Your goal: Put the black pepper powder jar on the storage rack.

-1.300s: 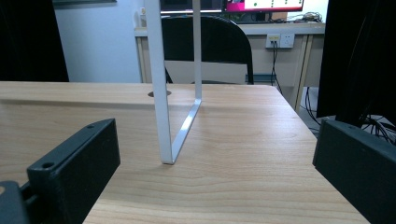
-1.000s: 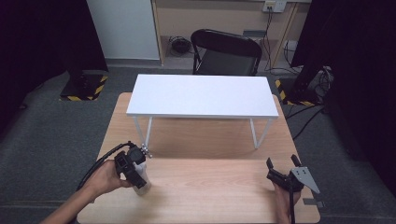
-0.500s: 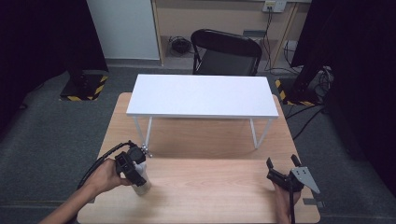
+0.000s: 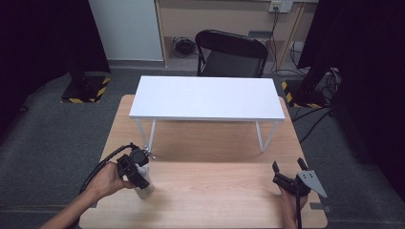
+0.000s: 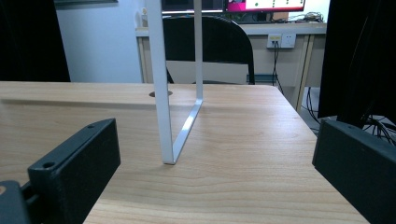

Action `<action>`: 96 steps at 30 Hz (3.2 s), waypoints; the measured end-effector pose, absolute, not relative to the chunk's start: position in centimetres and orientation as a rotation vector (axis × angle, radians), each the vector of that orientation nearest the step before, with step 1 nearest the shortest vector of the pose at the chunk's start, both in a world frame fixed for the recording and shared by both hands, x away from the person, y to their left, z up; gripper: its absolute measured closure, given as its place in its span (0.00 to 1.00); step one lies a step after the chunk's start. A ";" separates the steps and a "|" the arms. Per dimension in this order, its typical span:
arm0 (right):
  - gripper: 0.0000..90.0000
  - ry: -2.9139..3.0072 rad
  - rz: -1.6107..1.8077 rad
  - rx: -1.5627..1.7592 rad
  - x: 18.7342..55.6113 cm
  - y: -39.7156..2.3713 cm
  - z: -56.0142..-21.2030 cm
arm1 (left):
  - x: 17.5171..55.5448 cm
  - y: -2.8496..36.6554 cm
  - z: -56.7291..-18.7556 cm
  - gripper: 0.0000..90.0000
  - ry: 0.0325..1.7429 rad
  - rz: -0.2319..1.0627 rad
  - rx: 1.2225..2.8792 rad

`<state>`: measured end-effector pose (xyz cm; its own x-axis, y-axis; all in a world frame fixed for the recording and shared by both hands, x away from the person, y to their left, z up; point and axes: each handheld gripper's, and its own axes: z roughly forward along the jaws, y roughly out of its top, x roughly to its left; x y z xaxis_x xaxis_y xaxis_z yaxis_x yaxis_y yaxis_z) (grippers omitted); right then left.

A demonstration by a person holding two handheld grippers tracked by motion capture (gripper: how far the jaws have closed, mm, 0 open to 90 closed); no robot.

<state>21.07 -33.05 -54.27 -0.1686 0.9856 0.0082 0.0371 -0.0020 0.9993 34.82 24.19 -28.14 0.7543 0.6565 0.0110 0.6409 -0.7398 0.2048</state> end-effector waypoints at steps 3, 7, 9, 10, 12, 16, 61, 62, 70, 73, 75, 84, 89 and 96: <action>0.01 1.357 1.319 1.156 21.1 -33.1 -54.3 | 34.8 24.0 -27.9 0.33 1.032 0.134 2.772; 0.01 1.358 1.319 1.157 21.1 -33.0 -54.3 | 35.0 24.0 -27.6 0.34 1.030 0.132 2.779; 0.01 1.356 1.319 1.158 21.1 -33.0 -54.3 | 34.7 24.1 -27.5 0.34 1.033 0.152 2.763; 0.01 1.356 1.320 1.159 21.1 -33.0 -54.3 | 34.9 23.8 -27.4 0.34 1.027 0.143 2.781; 0.01 1.357 1.319 1.158 21.1 -33.0 -54.3 | 34.8 23.8 -27.3 0.34 1.026 0.148 2.774; 0.01 1.355 1.319 1.158 21.1 -33.0 -54.3 | 34.8 23.7 -26.6 0.34 1.030 0.147 2.766; 0.01 1.353 1.319 1.158 21.1 -33.0 -54.3 | 33.9 20.1 -2.9 0.34 0.887 0.256 2.616; 0.01 1.353 1.319 1.159 21.1 -33.0 -54.3 | 33.9 19.7 -2.3 0.34 0.871 0.272 2.626; 0.01 1.353 1.321 1.158 21.1 -33.0 -54.3 | 34.5 18.6 0.0 0.34 0.857 0.288 2.587; 0.01 1.353 1.321 1.157 21.1 -33.0 -54.3 | 35.2 18.1 0.6 0.34 0.861 0.296 2.577; 0.01 1.353 1.322 1.157 21.1 -33.1 -54.3 | 35.8 17.5 0.8 0.34 0.861 0.316 2.573; 0.01 1.353 1.322 1.155 21.1 -33.1 -54.3 | 38.7 16.3 0.5 0.34 0.891 0.342 2.557; 0.01 1.357 1.320 1.153 21.1 -33.1 -54.3 | 40.3 16.5 0.4 0.34 0.926 0.348 2.526; 0.01 1.356 1.321 1.152 21.1 -33.1 -54.3 | 42.6 16.9 0.0 0.34 0.991 0.378 2.476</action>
<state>21.14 -33.10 -54.32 -0.1685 0.9857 0.0075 0.0331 -0.0020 0.9995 42.56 16.92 0.00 0.7052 0.7039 0.0855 0.5823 -0.6437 0.4966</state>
